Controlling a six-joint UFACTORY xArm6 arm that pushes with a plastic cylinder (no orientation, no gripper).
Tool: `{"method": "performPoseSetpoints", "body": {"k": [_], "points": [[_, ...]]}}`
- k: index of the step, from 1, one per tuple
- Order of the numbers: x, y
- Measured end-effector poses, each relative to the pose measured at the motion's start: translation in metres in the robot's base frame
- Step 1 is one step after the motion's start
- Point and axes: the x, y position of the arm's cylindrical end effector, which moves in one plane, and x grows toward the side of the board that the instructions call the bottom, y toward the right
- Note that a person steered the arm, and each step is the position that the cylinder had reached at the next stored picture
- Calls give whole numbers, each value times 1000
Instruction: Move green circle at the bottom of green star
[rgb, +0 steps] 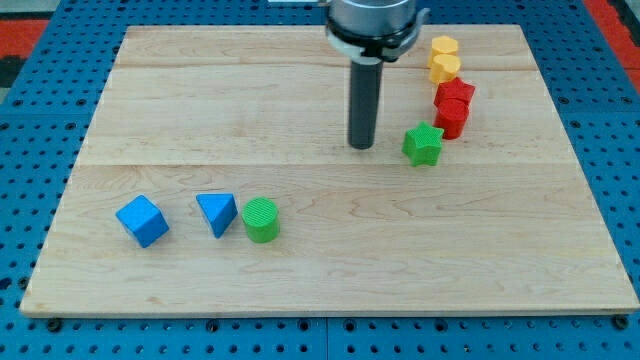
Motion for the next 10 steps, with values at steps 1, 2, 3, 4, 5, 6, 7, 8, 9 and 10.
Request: {"method": "performPoseSetpoints", "body": {"k": [1,2,3,4,5,6,7,8,9,10], "points": [[0,41],[0,71],[3,42],[16,6],[30,1],[44,31],[55,61],[85,54],[142,-5],[183,-90]]}}
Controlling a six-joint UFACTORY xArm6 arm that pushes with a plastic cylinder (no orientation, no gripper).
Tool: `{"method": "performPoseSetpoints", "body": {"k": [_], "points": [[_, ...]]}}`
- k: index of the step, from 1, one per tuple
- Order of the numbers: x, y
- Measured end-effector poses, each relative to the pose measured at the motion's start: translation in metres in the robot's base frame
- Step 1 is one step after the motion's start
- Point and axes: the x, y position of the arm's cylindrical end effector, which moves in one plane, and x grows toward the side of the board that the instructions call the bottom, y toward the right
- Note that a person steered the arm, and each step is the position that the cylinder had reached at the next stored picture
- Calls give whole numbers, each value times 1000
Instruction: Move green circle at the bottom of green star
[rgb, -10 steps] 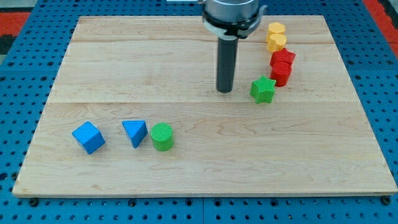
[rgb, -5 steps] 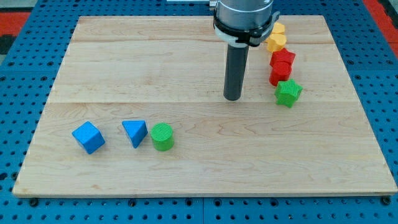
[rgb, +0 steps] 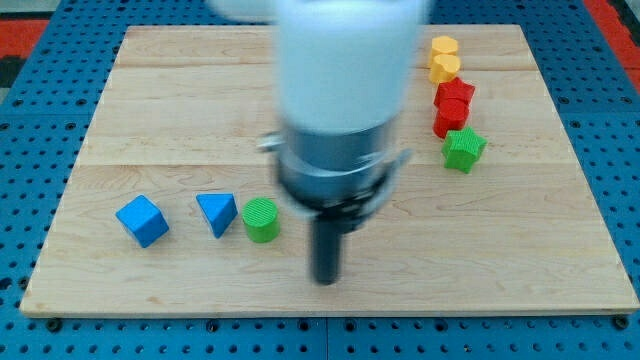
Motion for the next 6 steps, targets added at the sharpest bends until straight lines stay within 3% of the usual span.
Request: {"method": "performPoseSetpoints", "body": {"k": [1,2,3,4,5,6], "points": [[-23,-63],[-57,-53],[-79,15],[-85,28],[-96,-31],[-116,5]]}}
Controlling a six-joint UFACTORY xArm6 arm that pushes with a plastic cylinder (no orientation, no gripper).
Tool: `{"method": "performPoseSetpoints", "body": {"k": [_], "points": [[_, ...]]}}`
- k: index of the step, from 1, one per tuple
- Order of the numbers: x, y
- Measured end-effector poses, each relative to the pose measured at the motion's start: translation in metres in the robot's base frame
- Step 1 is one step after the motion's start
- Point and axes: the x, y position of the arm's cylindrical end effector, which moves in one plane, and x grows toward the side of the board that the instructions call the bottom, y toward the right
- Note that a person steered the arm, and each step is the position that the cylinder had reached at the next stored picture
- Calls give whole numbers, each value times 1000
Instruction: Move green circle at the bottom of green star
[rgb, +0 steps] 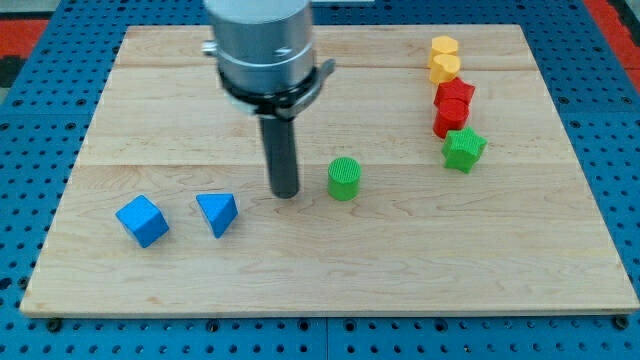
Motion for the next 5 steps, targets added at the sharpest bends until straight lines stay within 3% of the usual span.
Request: {"method": "performPoseSetpoints", "body": {"k": [3,4,5], "points": [[-7,128],[-1,130],[36,106]]}}
